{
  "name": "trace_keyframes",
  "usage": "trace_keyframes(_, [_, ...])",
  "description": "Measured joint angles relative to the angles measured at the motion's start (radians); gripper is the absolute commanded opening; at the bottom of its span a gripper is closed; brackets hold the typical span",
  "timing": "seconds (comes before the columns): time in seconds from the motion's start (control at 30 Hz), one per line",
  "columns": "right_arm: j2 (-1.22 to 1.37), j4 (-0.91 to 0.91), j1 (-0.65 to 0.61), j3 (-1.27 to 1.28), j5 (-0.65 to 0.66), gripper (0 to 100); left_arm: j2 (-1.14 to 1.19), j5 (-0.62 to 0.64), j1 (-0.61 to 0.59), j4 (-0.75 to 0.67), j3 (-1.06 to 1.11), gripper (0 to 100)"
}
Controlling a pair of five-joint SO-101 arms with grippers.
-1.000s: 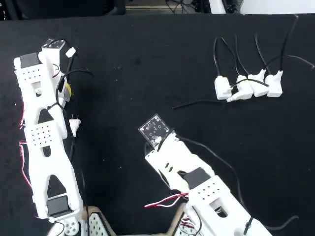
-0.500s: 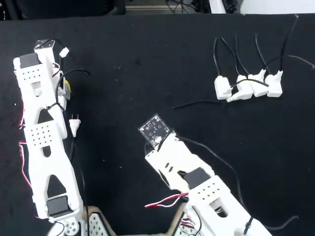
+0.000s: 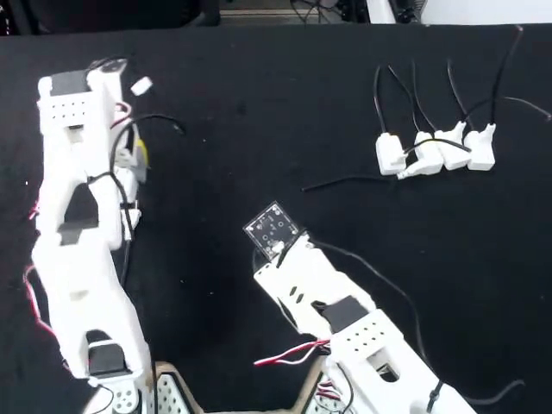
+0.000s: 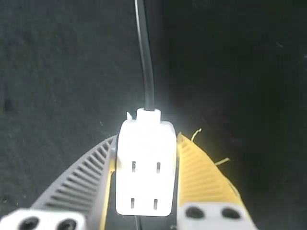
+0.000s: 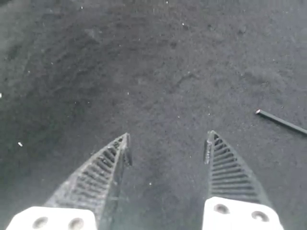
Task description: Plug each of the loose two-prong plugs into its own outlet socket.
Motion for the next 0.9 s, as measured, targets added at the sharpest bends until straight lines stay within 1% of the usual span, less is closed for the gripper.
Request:
trace_keyframes(0.1, [0.000, 0.000, 0.000, 0.000, 0.000, 22.1, -0.169, 0.003, 0.057, -0.003, 0.143, 3])
trace_keyframes(0.17, [0.000, 0.000, 0.008, 0.000, 0.000, 15.4, -0.245, 0.000, 0.087, -0.034, 0.239, 3])
trace_keyframes(0.27, [0.000, 0.028, 0.083, -0.006, -0.003, 1.1, -0.318, 0.000, 0.117, -0.097, 0.396, 3])
trace_keyframes(0.33, [0.000, 0.057, 0.127, -0.015, -0.032, 2.8, -0.350, 0.003, 0.135, -0.140, 0.500, 3])
trace_keyframes(0.4, [0.000, 0.068, 0.166, -0.017, -0.071, 1.0, -0.382, 0.003, 0.161, -0.192, 0.598, 3])
trace_keyframes(0.47, [0.000, 0.068, 0.199, -0.017, -0.098, 1.4, -0.423, 0.003, 0.187, -0.227, 0.689, 3])
trace_keyframes(0.67, [0.000, 0.064, 0.229, -0.028, -0.114, 1.5, -0.588, 0.003, 0.270, -0.385, 0.948, 3])
trace_keyframes(0.8, [0.000, 0.060, 0.232, -0.028, -0.114, 1.5, -0.654, 0.000, 0.322, -0.531, 1.119, 4])
trace_keyframes(0.83, [0.000, 0.060, 0.232, -0.028, -0.114, 1.5, -0.658, 0.000, 0.333, -0.554, 1.154, 6])
trace_keyframes(0.9, [0.000, 0.058, 0.232, -0.028, -0.115, 1.5, -0.658, 0.000, 0.353, -0.575, 1.201, 14])
